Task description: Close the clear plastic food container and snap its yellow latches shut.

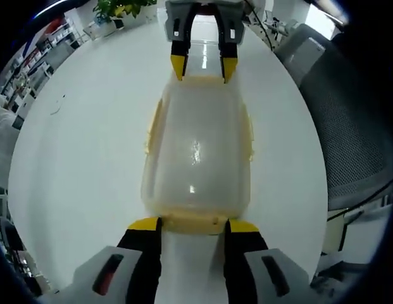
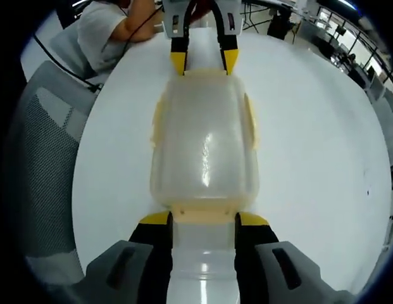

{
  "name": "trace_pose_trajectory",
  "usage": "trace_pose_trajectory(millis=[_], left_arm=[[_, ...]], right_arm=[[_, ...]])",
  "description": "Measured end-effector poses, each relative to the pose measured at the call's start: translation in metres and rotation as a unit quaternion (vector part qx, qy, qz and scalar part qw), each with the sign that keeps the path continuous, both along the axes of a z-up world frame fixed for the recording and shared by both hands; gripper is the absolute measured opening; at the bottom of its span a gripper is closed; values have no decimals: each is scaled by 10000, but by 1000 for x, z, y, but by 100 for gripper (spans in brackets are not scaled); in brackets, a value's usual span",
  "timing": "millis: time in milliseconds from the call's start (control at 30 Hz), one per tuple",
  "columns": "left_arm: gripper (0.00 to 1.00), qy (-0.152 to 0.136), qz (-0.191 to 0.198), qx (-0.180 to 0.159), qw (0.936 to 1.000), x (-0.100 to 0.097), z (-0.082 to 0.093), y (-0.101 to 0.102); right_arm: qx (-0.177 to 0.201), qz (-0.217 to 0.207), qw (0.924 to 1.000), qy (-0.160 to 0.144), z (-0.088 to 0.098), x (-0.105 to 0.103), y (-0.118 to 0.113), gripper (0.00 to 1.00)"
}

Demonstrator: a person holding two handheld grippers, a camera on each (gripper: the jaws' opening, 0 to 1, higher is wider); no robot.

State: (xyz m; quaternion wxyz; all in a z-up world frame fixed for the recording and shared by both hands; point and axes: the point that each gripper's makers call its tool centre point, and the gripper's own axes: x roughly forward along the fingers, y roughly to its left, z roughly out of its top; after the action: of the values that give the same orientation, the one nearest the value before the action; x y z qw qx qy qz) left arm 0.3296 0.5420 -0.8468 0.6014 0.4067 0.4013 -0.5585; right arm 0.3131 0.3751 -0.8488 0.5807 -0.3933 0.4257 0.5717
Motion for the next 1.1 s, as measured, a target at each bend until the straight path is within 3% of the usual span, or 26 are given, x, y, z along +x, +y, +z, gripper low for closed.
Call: trace_pose_trajectory(millis=[233, 633, 1100], left_arm=[[32, 29, 5, -4, 10000, -1, 1, -1], [32, 95, 60, 19, 9999, -7, 7, 5], [32, -21, 107, -53, 9999, -13, 31, 8]], right_arm=[[-211, 57, 9997, 50, 0, 0, -1, 34], [-257, 16, 9996, 121, 5, -4, 3, 34], [-172, 60, 9998, 2, 28, -9, 5, 34]])
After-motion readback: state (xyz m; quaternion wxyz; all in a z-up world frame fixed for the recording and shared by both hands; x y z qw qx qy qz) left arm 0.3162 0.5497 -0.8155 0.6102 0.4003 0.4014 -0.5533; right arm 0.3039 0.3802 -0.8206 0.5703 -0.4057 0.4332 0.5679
